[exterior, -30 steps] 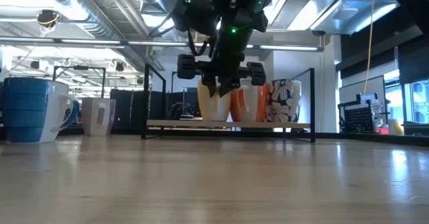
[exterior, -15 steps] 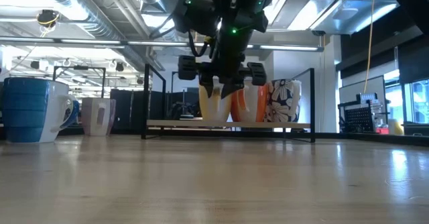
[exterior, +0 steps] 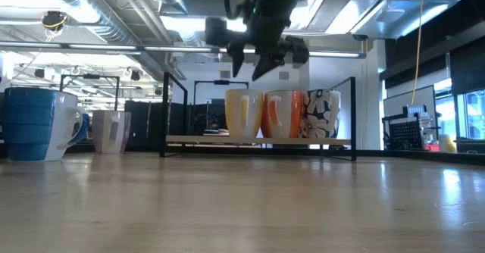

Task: Place coffee mugs
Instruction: Put the blue mug on the shelf

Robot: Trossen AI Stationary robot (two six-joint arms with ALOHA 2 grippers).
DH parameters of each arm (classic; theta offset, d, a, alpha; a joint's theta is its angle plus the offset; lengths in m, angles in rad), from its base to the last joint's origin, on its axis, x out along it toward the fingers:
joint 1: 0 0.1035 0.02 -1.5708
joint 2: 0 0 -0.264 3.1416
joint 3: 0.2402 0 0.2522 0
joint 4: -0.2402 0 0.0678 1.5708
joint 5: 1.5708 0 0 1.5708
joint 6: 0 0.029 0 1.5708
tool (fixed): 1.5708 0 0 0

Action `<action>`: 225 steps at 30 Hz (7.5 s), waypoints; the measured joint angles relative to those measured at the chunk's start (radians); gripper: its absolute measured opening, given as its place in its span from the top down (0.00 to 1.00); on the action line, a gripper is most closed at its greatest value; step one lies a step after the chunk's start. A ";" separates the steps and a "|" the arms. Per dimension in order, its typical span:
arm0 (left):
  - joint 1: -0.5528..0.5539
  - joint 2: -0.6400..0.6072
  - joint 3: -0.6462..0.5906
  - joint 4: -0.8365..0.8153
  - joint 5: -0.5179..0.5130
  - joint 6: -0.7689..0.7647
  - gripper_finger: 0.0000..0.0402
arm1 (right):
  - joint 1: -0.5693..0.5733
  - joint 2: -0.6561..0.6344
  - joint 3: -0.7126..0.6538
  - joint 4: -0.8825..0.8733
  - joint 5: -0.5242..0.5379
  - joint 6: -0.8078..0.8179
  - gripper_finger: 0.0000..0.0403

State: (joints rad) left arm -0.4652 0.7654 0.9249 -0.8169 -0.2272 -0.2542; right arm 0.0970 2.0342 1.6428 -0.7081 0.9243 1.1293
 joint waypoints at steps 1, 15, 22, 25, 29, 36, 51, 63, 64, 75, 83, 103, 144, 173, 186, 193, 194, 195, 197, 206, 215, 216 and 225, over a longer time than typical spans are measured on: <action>0.000 0.000 0.000 0.000 0.001 0.001 0.70 | 0.013 -0.010 0.000 -0.001 -0.013 -0.014 0.57; 0.000 0.000 -0.001 -0.428 0.076 -0.399 0.70 | 0.287 -0.038 -0.002 0.130 -0.135 -0.147 0.57; 0.000 0.015 -0.139 -0.475 0.137 -0.465 0.70 | 0.325 0.016 -0.001 0.202 -0.118 -0.142 0.57; 0.005 0.051 -0.197 -0.443 0.135 -0.445 0.70 | 0.321 0.022 -0.001 0.232 -0.130 -0.142 0.57; 0.017 0.083 -0.236 -0.394 0.116 -0.411 0.70 | 0.321 0.024 -0.001 0.246 -0.111 -0.155 0.57; 0.036 0.141 -0.267 -0.360 0.127 -0.320 0.70 | 0.321 0.024 -0.001 0.247 -0.115 -0.167 0.57; 0.040 0.198 -0.271 -0.256 0.141 -0.154 0.99 | 0.322 0.024 -0.001 0.244 -0.132 -0.214 0.57; 0.039 0.180 -0.020 -0.437 0.132 -0.237 0.99 | 0.322 0.024 -0.001 0.243 -0.184 -0.253 0.57; 0.039 0.172 0.003 -0.463 0.095 -0.236 0.99 | 0.322 0.025 -0.001 0.243 -0.184 -0.258 0.57; 0.143 0.172 -0.084 -0.471 0.061 -0.157 0.68 | 0.322 0.024 -0.001 0.243 -0.195 -0.274 0.57; 0.197 0.202 -0.178 -0.445 0.094 -0.157 0.64 | 0.322 0.025 -0.001 0.240 -0.202 -0.274 0.57; 0.182 0.335 -0.163 -0.251 0.167 0.016 0.96 | 0.322 0.018 0.000 0.227 -0.203 -0.275 0.57; 0.129 0.583 0.271 -0.253 0.133 0.184 0.68 | 0.307 -0.095 0.000 -0.012 -0.275 -0.222 0.57; -0.073 0.001 0.112 -0.241 -0.119 -0.208 0.67 | 0.009 0.133 0.454 0.039 -0.760 -0.615 0.57; -0.073 0.000 0.112 -0.249 -0.130 -0.206 0.67 | -0.013 0.317 0.607 -0.081 -0.815 -0.615 0.57; -0.073 0.000 0.112 -0.249 -0.130 -0.208 0.67 | -0.012 0.366 0.605 -0.105 -0.823 -0.604 0.57; -0.073 0.000 0.112 -0.248 -0.130 -0.214 0.67 | -0.012 0.366 0.605 -0.104 -0.830 -0.604 0.57; -0.073 0.007 0.112 -0.245 -0.134 -0.223 0.67 | -0.012 0.359 0.605 -0.105 -0.836 -0.604 0.57; -0.068 0.027 0.112 -0.233 -0.154 -0.235 0.67 | -0.007 0.334 0.605 -0.108 -0.829 -0.618 0.57; 0.054 0.200 0.112 -0.188 -0.083 -0.131 0.67 | 0.087 0.052 0.607 -0.289 -0.587 -0.693 0.57; 0.315 0.401 0.112 -0.065 0.183 0.085 0.67 | 0.257 -0.099 0.606 -0.520 -0.334 -0.595 0.57; 0.339 0.420 0.112 -0.059 0.210 0.106 0.66 | 0.271 -0.103 0.604 -0.544 -0.320 -0.583 0.57; 0.451 0.585 0.112 -0.040 0.265 0.213 0.58 | 0.390 -0.144 0.602 -0.720 -0.219 -0.472 0.57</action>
State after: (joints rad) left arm -0.0145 1.3503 1.0370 -0.8574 0.0376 -0.0414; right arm 0.4872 1.8901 2.2452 -1.4280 0.7057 0.6573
